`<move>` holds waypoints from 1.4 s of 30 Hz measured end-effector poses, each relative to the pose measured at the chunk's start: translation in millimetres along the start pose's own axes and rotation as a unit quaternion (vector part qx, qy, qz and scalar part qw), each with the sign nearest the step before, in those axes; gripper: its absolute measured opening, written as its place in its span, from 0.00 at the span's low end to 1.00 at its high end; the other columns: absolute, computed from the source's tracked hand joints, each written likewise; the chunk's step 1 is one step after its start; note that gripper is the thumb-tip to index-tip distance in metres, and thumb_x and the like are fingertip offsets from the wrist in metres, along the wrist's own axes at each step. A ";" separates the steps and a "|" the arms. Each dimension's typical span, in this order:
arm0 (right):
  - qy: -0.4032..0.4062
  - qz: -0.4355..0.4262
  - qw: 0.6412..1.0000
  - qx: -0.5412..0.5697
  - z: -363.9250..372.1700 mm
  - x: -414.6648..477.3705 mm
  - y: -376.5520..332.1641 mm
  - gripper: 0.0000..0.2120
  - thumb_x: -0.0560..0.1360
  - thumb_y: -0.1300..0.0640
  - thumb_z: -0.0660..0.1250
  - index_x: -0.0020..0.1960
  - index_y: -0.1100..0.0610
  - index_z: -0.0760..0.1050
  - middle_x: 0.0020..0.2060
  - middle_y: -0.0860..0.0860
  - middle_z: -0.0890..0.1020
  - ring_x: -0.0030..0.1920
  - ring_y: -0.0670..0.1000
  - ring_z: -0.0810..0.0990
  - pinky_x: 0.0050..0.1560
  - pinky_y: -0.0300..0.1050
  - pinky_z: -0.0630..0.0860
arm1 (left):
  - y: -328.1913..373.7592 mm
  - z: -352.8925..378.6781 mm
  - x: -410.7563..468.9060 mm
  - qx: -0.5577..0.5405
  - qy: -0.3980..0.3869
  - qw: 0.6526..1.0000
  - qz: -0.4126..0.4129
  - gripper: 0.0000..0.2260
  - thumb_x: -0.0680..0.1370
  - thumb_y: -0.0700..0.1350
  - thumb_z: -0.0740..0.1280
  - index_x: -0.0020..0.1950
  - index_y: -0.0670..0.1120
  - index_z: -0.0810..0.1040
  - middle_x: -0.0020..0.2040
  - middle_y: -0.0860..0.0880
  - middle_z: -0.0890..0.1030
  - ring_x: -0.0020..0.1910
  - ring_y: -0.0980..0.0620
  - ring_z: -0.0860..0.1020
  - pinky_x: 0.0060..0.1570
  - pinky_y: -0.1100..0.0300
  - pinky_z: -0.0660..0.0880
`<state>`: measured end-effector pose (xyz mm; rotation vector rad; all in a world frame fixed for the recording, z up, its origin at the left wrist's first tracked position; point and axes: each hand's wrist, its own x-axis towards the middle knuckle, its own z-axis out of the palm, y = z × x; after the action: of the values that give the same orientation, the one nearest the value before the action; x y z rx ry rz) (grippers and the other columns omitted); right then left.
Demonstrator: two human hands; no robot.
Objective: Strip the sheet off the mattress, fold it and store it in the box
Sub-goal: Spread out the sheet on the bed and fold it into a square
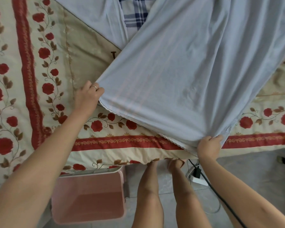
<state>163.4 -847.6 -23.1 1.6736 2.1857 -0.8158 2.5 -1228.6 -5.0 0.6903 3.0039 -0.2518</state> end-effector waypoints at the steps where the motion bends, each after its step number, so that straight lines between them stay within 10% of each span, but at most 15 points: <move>1: -0.006 0.000 1.000 -0.003 0.3 -1.0 -0.3 0.16 0.80 0.62 0.50 0.65 0.67 0.62 0.56 0.66 0.75 0.54 0.66 0.74 0.49 0.55 0.68 | 1.9 3.3 1.1 0.005 -0.024 0.999 -0.028 0.16 0.60 0.23 0.63 0.41 0.38 0.77 0.36 0.43 0.75 0.38 0.43 0.72 0.29 0.61 0.60; 7: -0.018 0.012 1.000 0.007 -0.8 -4.4 -0.2 0.18 0.79 0.61 0.50 0.67 0.64 0.62 0.51 0.61 0.77 0.48 0.63 0.76 0.47 0.54 0.70 | 16.5 17.9 6.0 -0.057 -0.092 0.986 -0.127 0.15 0.57 0.23 0.66 0.36 0.39 0.74 0.34 0.43 0.74 0.37 0.43 0.72 0.30 0.59 0.61; 11: 0.011 0.041 0.996 0.081 -2.6 5.1 -8.3 0.16 0.77 0.59 0.56 0.62 0.62 0.67 0.47 0.57 0.77 0.43 0.59 0.74 0.44 0.52 0.73 | 10.8 26.7 7.2 -0.186 -0.082 0.964 -0.169 0.15 0.65 0.22 0.62 0.41 0.40 0.74 0.53 0.40 0.72 0.46 0.42 0.70 0.35 0.54 0.65; 19: 0.074 0.150 0.966 0.199 4.9 25.1 -22.8 0.20 0.82 0.52 0.56 0.70 0.62 0.62 0.62 0.58 0.74 0.59 0.59 0.76 0.50 0.45 0.69 | -4.1 24.7 1.9 -0.253 -0.054 0.946 -0.193 0.14 0.69 0.23 0.59 0.43 0.40 0.75 0.51 0.43 0.73 0.35 0.48 0.70 0.28 0.58 0.66; 25: 0.070 0.152 0.966 0.195 15.4 11.5 -25.5 0.21 0.82 0.52 0.55 0.71 0.61 0.62 0.62 0.58 0.75 0.58 0.59 0.77 0.50 0.44 0.70 | 14.4 32.5 28.1 -0.384 0.046 0.734 -0.558 0.15 0.67 0.29 0.52 0.29 0.49 0.60 0.29 0.50 0.64 0.36 0.52 0.63 0.30 0.62 0.55; 32: -0.007 0.032 0.995 0.091 -4.1 30.9 4.3 0.16 0.80 0.49 0.59 0.51 0.63 0.72 0.44 0.58 0.78 0.45 0.59 0.77 0.42 0.49 0.71 | 39.3 37.4 1.5 -0.257 0.021 0.800 -0.542 0.12 0.75 0.30 0.55 0.52 0.42 0.71 0.59 0.40 0.73 0.55 0.42 0.73 0.47 0.52 0.70; 35: -0.039 -0.021 0.995 0.086 -11.1 32.2 17.9 0.11 0.78 0.53 0.63 0.48 0.62 0.72 0.44 0.58 0.78 0.44 0.61 0.77 0.37 0.45 0.70 | 77.0 42.5 -12.2 -0.293 0.053 0.733 -0.611 0.18 0.74 0.31 0.63 0.62 0.41 0.68 0.70 0.38 0.62 0.65 0.40 0.66 0.61 0.50 0.68; 39: -0.088 -0.006 0.984 0.158 -17.5 33.1 16.0 0.12 0.74 0.55 0.69 0.55 0.58 0.73 0.49 0.52 0.78 0.48 0.53 0.77 0.46 0.46 0.72 | 142.0 28.1 -22.4 -0.512 0.109 0.568 -0.635 0.12 0.80 0.36 0.58 0.63 0.38 0.66 0.60 0.42 0.69 0.59 0.44 0.71 0.57 0.58 0.71; 42: -0.118 0.012 0.978 0.174 -21.8 39.0 17.7 0.11 0.74 0.57 0.69 0.54 0.56 0.72 0.48 0.51 0.78 0.49 0.53 0.76 0.48 0.46 0.73 | 184.4 10.8 -22.6 -0.613 0.048 0.523 -0.590 0.12 0.82 0.46 0.56 0.59 0.40 0.71 0.53 0.48 0.75 0.56 0.48 0.74 0.54 0.59 0.70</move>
<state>171.3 -800.8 -30.9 1.6447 1.9418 -1.3802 103.6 -1076.6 -40.9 -1.4185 2.0977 1.6660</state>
